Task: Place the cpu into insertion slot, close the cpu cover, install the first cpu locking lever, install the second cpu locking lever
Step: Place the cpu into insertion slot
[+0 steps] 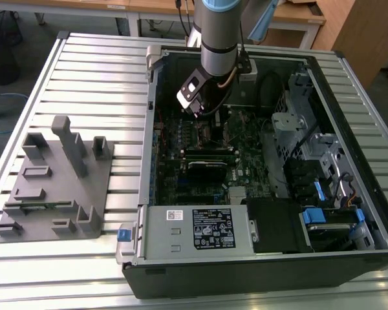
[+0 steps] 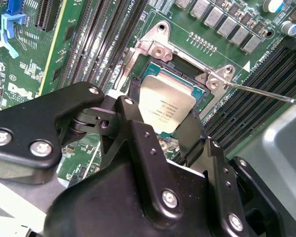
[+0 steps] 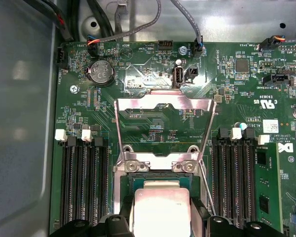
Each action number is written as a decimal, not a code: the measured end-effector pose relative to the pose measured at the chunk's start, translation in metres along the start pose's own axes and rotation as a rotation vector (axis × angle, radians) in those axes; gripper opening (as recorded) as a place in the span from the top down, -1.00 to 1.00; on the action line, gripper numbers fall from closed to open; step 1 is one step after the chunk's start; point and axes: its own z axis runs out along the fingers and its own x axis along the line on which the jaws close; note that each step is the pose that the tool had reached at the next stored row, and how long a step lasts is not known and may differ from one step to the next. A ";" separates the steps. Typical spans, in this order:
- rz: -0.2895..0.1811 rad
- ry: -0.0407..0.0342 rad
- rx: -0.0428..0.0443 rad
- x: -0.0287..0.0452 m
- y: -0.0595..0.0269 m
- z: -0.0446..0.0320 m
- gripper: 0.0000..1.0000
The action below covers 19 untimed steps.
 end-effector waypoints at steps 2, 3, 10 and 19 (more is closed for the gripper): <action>0.000 -0.0002 0.0001 -0.0001 0.0000 -0.0007 -0.08; 0.000 -0.0003 0.0002 -0.0001 0.0001 -0.0012 -0.08; 0.000 -0.0002 0.0002 -0.0001 0.0001 -0.0018 -0.08; 0.003 -0.0003 0.0002 0.0021 0.0000 -0.0014 -0.08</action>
